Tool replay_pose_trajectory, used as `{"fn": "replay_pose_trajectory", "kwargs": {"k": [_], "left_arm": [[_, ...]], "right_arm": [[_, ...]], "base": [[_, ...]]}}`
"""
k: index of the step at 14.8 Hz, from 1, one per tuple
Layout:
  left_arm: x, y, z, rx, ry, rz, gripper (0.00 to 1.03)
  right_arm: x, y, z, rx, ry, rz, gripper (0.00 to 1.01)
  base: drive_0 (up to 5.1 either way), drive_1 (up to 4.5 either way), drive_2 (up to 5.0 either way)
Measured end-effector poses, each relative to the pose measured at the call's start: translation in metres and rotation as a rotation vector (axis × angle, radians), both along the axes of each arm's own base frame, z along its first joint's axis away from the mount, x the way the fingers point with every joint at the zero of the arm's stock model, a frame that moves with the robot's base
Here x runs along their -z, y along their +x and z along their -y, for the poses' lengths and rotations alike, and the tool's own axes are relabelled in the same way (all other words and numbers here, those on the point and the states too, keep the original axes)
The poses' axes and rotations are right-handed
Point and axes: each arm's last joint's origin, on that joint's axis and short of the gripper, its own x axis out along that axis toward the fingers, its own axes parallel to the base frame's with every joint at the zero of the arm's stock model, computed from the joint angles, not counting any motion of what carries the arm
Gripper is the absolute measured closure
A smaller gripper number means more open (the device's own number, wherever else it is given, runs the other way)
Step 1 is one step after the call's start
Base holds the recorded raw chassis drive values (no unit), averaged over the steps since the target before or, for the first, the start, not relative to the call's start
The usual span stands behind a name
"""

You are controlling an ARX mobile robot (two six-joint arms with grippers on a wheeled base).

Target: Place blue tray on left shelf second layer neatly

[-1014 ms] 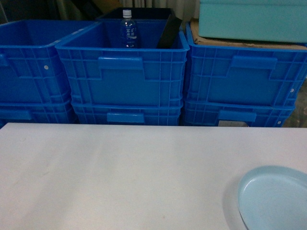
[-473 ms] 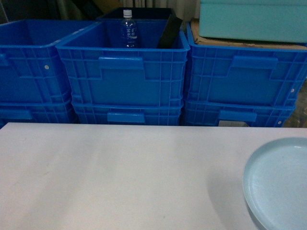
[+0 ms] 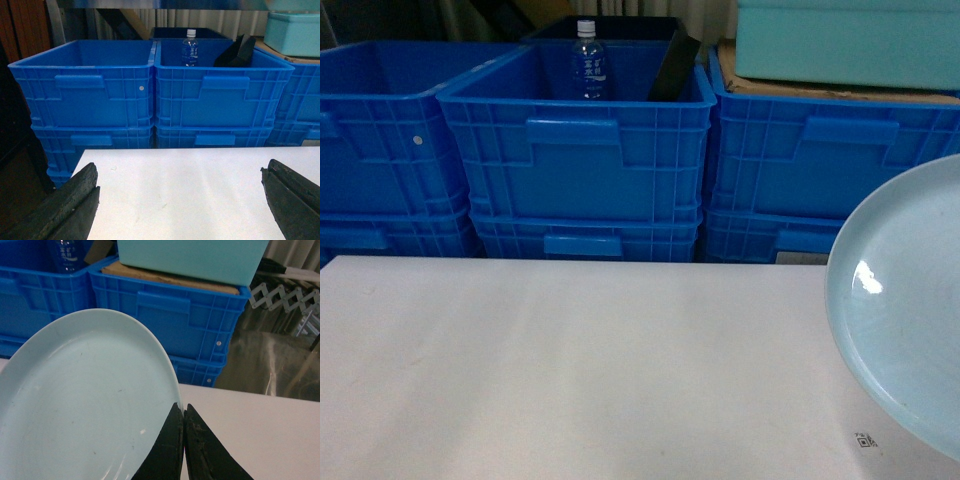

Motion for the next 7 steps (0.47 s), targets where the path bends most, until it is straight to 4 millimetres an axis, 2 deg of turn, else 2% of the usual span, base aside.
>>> {"fn": "replay_pose_trajectory", "kwargs": {"k": [2, 5, 7], "left_arm": [[0.000, 0.000, 0.000, 0.000, 0.000, 0.000, 0.05], [0.000, 0.000, 0.000, 0.000, 0.000, 0.000, 0.05], [0.000, 0.000, 0.000, 0.000, 0.000, 0.000, 0.05]], "right_arm": [[-0.016, -0.016, -0.011, -0.033, -0.005, 0.067, 0.99], [-0.026, -0.038, -0.030, -0.080, -0.001, 0.101, 0.99], [-0.031, -0.053, -0.034, -0.078, 0.016, 0.131, 0.99]], "base": [[0.0, 0.00, 0.0], [0.0, 0.00, 0.0], [0.0, 0.00, 0.0]]}}
